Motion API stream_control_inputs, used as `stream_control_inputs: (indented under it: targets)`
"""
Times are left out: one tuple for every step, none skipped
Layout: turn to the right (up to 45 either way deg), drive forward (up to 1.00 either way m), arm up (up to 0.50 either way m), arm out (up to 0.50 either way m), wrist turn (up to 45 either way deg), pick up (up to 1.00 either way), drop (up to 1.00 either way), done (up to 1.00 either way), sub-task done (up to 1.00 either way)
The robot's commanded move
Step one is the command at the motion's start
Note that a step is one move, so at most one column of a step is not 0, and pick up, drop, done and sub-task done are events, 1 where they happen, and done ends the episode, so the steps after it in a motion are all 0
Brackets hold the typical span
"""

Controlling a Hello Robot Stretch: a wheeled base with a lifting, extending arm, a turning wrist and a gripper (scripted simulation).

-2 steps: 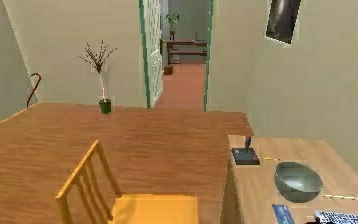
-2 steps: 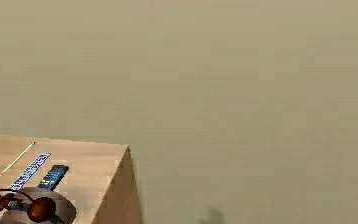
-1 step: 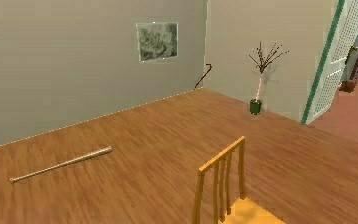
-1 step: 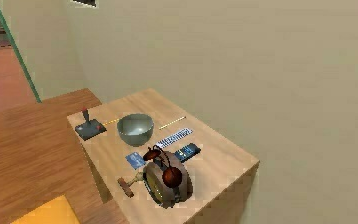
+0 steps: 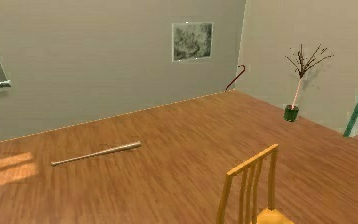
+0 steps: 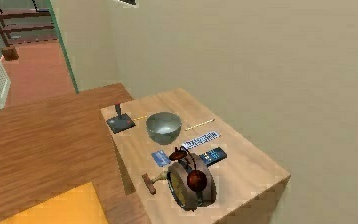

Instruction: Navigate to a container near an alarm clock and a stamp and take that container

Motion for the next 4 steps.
stream_control_inputs:
  targets:
    - [0.0, 0.0, 0.5, 0.0, 0.0, 0.0, 0.0, 0.0, 0.0]
    - [0.0, 0.0, 0.38, 0.0, 0.0, 0.0, 0.0, 0.0, 0.0]
    - [0.0, 0.0, 0.0, 0.36, 0.0, 0.0, 0.0, 0.0, 0.0]
    - [0.0, 0.0, 0.0, 0.0, 45.0, 0.0, 0.0, 0.0, 0.0]
